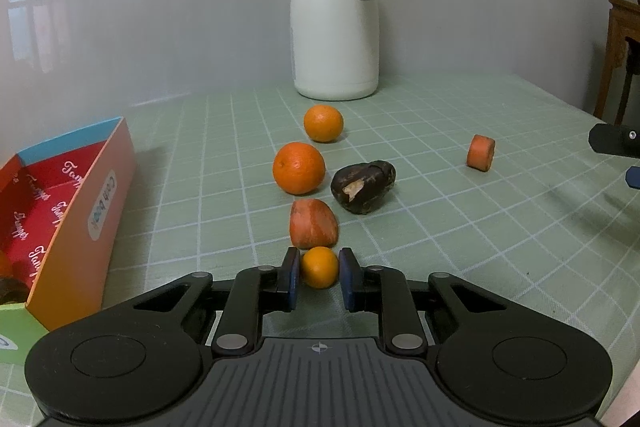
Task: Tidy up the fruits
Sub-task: 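Carry the kumquat in the left tool into the box and open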
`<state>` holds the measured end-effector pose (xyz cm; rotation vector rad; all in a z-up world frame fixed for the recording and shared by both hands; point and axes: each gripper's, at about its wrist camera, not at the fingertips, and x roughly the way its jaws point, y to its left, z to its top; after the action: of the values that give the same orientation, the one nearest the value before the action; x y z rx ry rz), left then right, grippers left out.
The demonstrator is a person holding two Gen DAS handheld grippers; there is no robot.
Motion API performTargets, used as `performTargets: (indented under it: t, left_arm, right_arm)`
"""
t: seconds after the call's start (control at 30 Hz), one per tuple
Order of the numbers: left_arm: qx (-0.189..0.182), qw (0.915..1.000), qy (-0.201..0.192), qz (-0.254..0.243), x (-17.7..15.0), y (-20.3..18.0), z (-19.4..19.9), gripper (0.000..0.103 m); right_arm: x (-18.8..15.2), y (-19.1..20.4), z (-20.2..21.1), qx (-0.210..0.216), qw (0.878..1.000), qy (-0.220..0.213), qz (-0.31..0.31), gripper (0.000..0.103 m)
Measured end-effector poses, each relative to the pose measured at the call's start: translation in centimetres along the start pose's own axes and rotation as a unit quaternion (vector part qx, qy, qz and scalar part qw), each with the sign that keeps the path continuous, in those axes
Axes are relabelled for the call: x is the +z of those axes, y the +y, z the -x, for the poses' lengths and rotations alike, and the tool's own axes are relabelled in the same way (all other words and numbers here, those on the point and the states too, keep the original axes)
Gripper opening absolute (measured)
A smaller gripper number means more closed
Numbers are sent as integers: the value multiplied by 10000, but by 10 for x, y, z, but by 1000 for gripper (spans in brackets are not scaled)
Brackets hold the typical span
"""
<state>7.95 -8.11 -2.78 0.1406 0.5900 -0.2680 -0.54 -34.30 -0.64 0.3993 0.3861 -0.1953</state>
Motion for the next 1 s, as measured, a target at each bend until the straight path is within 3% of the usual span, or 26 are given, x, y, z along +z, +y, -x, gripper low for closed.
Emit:
performTargets:
  t: [0.5, 1.0]
  left_arm:
    - [298, 9985, -450, 129, 11, 27, 29, 21]
    - [1306, 9855, -872, 648, 13, 109, 65, 21]
  right_arm:
    - [-5, 13, -1, 83, 9999, 61, 124, 92]
    - [-15, 42, -8, 267, 9986, 206, 405, 92]
